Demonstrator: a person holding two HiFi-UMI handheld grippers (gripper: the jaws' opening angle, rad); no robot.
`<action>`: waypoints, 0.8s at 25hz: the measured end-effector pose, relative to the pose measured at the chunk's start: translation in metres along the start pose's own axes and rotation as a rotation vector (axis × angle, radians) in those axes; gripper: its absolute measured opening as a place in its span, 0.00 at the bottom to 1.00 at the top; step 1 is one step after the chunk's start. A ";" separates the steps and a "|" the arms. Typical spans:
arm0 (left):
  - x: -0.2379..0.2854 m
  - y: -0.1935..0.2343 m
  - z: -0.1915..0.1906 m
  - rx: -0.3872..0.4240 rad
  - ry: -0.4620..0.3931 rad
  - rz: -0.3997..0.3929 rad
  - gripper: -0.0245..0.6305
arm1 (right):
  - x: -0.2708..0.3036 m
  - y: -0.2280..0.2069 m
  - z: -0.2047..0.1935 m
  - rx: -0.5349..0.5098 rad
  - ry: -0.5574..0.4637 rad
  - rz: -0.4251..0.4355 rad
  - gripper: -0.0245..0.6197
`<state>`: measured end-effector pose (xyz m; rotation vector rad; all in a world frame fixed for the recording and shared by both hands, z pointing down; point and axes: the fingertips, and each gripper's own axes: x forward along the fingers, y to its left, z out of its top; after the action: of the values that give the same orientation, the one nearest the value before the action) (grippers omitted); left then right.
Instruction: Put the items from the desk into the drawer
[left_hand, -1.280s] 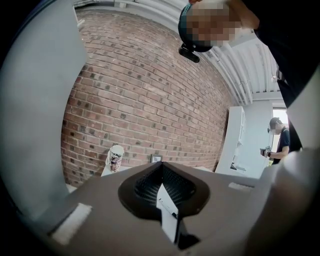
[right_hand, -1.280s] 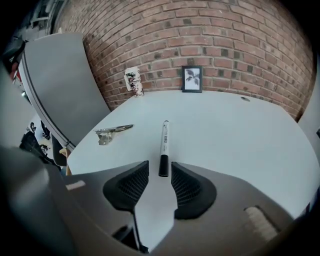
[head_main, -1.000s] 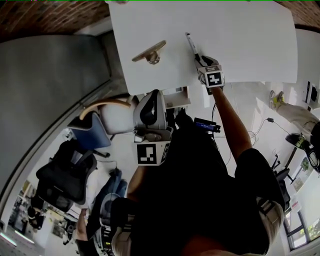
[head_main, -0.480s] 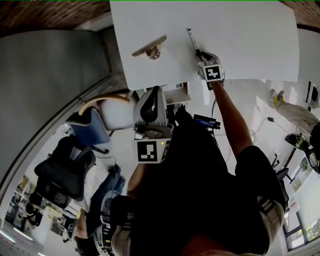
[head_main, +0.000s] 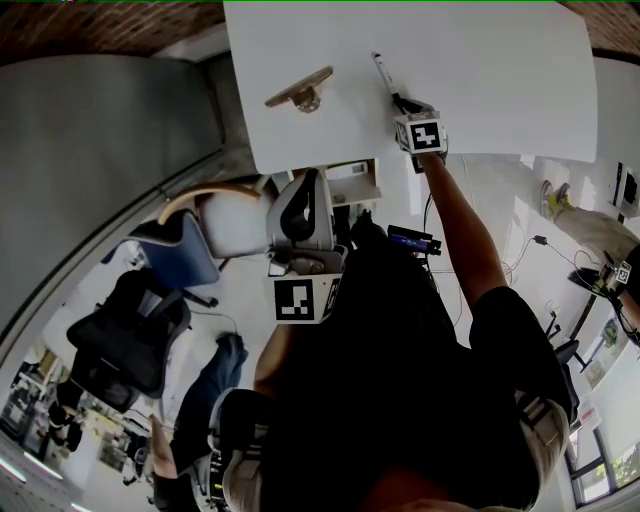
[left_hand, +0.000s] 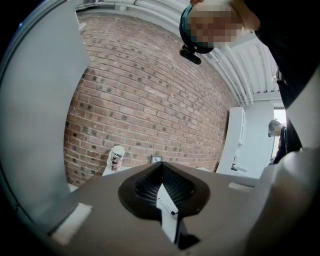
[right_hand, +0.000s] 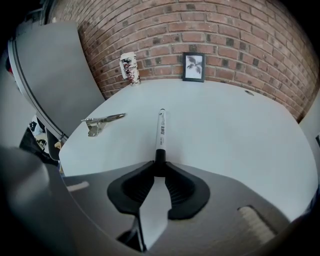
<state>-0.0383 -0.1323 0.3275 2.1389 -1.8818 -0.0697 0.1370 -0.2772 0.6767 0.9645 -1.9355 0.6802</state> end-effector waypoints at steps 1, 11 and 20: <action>-0.002 -0.001 0.000 0.001 0.000 0.001 0.06 | 0.000 0.000 0.000 0.006 -0.003 0.002 0.15; -0.018 -0.012 0.009 0.023 -0.039 -0.001 0.06 | -0.019 -0.003 -0.014 0.066 -0.015 0.009 0.15; -0.045 -0.046 0.020 0.044 -0.073 -0.025 0.06 | -0.065 0.002 -0.023 0.089 -0.084 0.028 0.15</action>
<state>-0.0057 -0.0869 0.2897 2.2178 -1.9134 -0.1144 0.1680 -0.2358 0.6317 1.0372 -2.0100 0.7580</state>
